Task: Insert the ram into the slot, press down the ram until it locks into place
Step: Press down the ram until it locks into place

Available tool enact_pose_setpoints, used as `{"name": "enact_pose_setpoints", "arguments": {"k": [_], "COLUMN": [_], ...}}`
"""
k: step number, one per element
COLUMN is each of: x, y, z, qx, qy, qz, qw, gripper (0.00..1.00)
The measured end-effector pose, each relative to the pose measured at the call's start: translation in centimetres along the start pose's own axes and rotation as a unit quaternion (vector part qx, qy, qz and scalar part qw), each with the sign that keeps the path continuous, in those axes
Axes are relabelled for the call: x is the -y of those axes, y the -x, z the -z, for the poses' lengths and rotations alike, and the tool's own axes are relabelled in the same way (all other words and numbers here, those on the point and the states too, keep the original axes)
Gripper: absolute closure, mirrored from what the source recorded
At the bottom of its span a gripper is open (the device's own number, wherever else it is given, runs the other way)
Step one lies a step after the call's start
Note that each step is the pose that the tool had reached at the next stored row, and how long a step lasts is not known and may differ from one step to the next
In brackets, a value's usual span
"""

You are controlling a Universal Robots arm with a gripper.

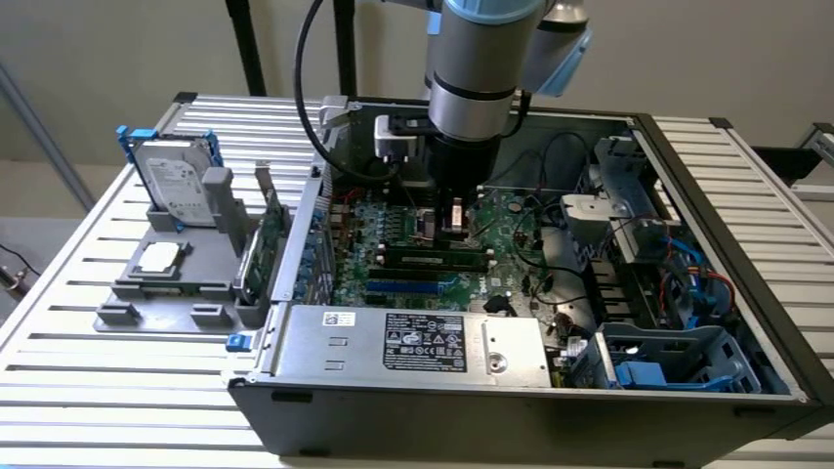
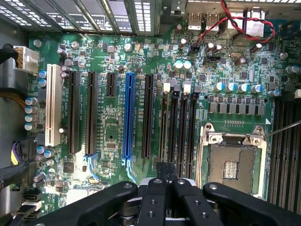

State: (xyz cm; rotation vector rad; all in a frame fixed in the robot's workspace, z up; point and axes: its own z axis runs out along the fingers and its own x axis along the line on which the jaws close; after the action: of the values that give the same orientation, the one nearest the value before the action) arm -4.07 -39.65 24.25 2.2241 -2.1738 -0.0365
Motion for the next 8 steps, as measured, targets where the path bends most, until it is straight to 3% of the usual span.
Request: {"name": "enact_pose_setpoints", "arguments": {"k": [8], "x": [0.15], "y": [0.3], "z": [-0.6], "qx": [0.0], "qy": [0.0], "qz": [0.0], "qw": [1.0], "gripper": [0.89]}}
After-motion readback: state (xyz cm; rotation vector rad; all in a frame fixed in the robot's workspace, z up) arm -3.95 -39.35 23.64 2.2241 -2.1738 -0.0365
